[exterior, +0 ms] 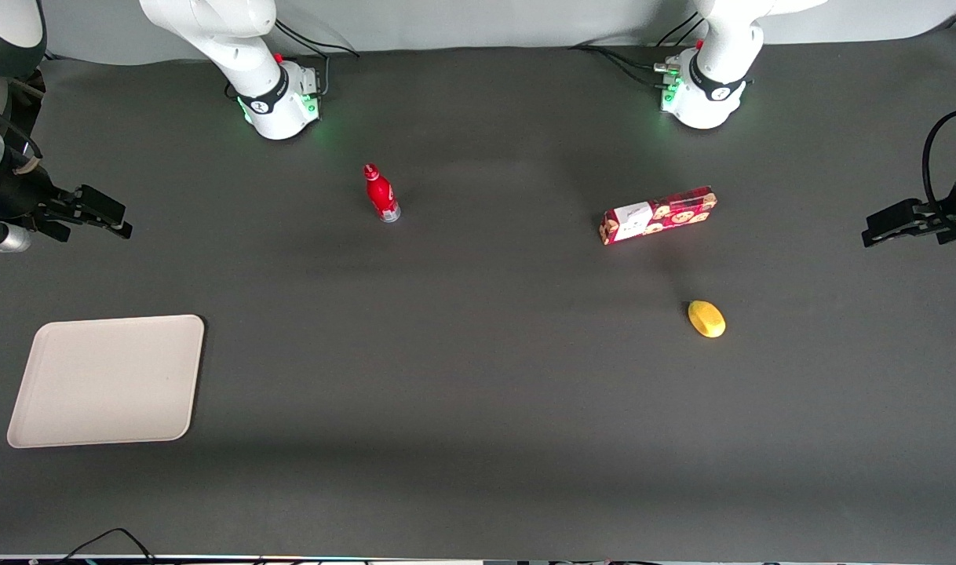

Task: Place coke bottle on tray
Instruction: 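Move the open right gripper over the red Coca-Cola bottle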

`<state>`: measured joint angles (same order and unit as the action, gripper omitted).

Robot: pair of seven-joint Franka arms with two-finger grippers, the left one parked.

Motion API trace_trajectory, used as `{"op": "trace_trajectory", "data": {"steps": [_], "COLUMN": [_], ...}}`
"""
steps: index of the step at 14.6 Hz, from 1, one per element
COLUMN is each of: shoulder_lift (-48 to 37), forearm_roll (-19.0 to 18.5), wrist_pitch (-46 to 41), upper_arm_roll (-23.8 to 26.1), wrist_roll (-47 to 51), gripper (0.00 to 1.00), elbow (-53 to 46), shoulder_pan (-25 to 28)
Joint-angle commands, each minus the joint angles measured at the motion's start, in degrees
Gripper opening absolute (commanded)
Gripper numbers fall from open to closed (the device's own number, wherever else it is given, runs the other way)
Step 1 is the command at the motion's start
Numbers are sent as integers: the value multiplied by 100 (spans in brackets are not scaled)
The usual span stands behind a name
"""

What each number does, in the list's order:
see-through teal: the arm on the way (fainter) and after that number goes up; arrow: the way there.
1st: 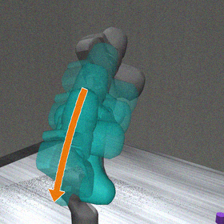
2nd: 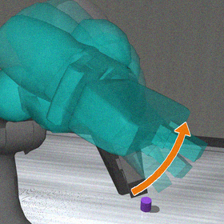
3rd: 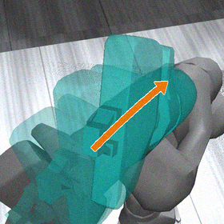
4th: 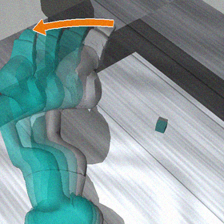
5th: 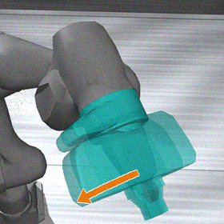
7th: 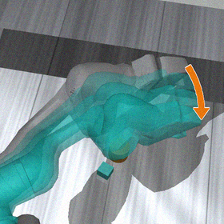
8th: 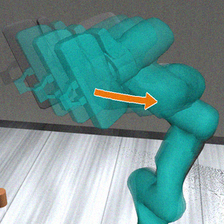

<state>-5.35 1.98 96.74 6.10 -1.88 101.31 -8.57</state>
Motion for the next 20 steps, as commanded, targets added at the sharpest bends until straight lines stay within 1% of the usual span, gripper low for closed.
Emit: {"op": "trace_trajectory", "data": {"steps": [1,3,4,6,7,8,10,12,13,15,16,17,18,19,20], "shoulder_lift": [-89,-98,-98,-106,-115,-124,-115,-150,-168,-369,-501,-650,-791,-844,-845], "forearm_roll": [57,74,83,83,83,83,92,92,92,101,240,459,600,1019,1067], "wrist_pitch": [91,12,-58,-120,-94,-59,3,300,450,731,968,1214,1390,1427,1488], "upper_arm_roll": [5,66,284,881,1293,1541,1954,2472,2649,2913,3036,3159,3195,3196,3196], "wrist_roll": [126,144,231,914,1039,1110,1268,2073,2356,2499,2630,2744,2885,3043,3140], "gripper": [100,100,100,100,100,100,100,100,100,100,100,100,100,100,100], "elbow": [108,117,143,423,608,740,864,1144,1320,1802,2118,2426,2672,2849,2981], "shoulder_pan": [22,39,39,39,39,39,39,57,135,171,188,284,311,329,329]}}
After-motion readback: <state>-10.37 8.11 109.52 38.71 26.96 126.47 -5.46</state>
